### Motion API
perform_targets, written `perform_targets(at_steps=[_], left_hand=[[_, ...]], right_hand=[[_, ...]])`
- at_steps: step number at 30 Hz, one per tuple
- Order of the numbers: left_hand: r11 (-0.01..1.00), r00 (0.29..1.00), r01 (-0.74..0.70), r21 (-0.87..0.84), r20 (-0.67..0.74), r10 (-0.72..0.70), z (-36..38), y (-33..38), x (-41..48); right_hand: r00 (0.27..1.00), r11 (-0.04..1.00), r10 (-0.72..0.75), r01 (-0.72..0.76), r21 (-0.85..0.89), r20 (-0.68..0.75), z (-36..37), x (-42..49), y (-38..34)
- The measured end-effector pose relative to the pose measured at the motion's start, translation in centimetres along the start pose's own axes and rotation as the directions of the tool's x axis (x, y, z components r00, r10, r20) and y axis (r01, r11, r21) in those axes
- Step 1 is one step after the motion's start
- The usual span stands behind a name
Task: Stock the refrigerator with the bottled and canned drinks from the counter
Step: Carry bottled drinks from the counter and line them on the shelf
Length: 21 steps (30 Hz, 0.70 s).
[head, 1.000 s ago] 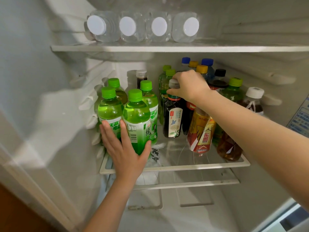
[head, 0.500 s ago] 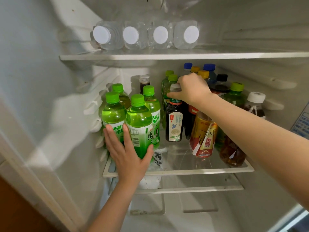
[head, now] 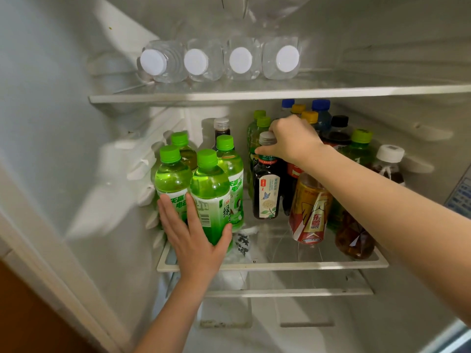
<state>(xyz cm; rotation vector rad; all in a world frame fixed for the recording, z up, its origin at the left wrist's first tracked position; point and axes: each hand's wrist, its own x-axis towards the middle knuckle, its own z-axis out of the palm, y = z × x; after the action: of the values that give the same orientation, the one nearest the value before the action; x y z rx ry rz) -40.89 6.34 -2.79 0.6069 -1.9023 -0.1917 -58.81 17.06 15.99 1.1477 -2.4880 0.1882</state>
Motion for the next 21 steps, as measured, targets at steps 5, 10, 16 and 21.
perform_targets(at_steps=[5, 10, 16, 21], left_hand=[[1.0, 1.0, 0.016, -0.009, -0.001, -0.016, 0.1, 0.1, 0.0], [1.0, 1.0, 0.018, -0.012, -0.004, -0.018, 0.0, 0.0, 0.0], [1.0, 1.0, 0.024, -0.01, 0.015, -0.023, 0.1, -0.1, 0.1], [1.0, 1.0, 0.015, 0.014, 0.013, -0.015, 0.2, -0.4, 0.0]], right_hand=[[0.976, 0.989, -0.003, -0.029, -0.145, -0.217, -1.0, 1.1, -1.1], [0.984, 0.988, -0.147, 0.15, 0.031, -0.1, -0.7, 4.3, -2.7], [0.963, 0.962, -0.235, 0.212, 0.169, 0.129, 0.8, 9.6, -5.0], [0.901, 0.967, -0.247, 0.254, 0.026, 0.356, 2.0, 12.2, -6.3]])
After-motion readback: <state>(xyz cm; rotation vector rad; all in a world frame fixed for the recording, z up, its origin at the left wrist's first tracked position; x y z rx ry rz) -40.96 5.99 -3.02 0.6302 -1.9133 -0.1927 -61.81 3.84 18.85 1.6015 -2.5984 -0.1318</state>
